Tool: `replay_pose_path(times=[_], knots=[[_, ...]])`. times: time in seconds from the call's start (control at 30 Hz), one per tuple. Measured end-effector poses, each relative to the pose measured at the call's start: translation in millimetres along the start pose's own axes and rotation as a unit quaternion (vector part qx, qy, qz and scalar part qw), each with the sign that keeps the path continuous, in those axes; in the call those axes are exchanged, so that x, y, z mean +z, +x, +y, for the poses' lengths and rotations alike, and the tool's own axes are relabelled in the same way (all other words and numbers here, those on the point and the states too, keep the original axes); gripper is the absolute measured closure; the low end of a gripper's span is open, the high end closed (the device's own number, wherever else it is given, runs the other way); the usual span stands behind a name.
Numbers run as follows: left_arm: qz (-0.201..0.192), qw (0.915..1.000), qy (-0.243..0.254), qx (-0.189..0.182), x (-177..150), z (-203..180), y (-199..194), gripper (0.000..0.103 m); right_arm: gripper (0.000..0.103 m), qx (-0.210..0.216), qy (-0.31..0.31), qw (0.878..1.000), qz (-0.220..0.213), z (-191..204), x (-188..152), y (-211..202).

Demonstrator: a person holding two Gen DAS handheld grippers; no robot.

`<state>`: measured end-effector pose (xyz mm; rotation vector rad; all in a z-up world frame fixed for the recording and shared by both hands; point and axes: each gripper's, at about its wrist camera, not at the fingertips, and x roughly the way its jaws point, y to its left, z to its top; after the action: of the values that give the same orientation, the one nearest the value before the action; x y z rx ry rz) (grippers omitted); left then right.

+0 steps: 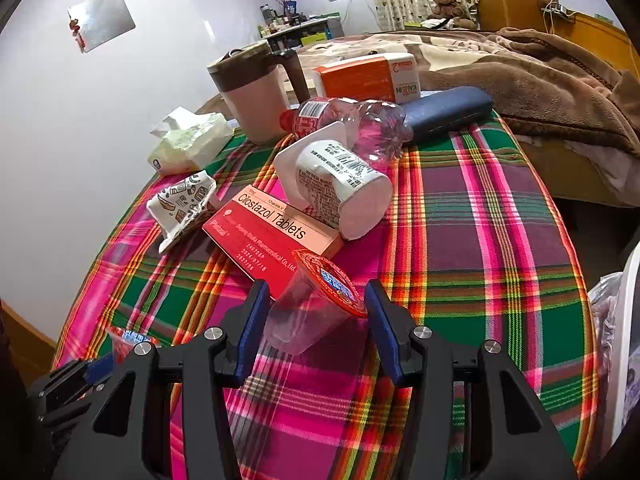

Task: Collect trash
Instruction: 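Grasp a clear plastic cup with the left tool while the right tool grasps another cup, then carry both plastic cups with the left and right tools over the bin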

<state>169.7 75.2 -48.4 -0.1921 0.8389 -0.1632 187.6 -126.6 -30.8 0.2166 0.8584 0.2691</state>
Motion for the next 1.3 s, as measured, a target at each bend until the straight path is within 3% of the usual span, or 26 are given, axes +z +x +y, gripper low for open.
replay_pose_path(times=[0.7, 1.3], knots=[[-0.047, 0.9982, 0.036, -0.009, 3, -38, -48, 0.073, 0.052, 0.001, -0.002, 0.999, -0.051, -18, -8, -61], [-0.075, 0.9905, 0.099, -0.059, 8, -119, -68, 0.073, 0.052, -0.038, 0.022, 0.994, -0.103, -76, -20, -128]])
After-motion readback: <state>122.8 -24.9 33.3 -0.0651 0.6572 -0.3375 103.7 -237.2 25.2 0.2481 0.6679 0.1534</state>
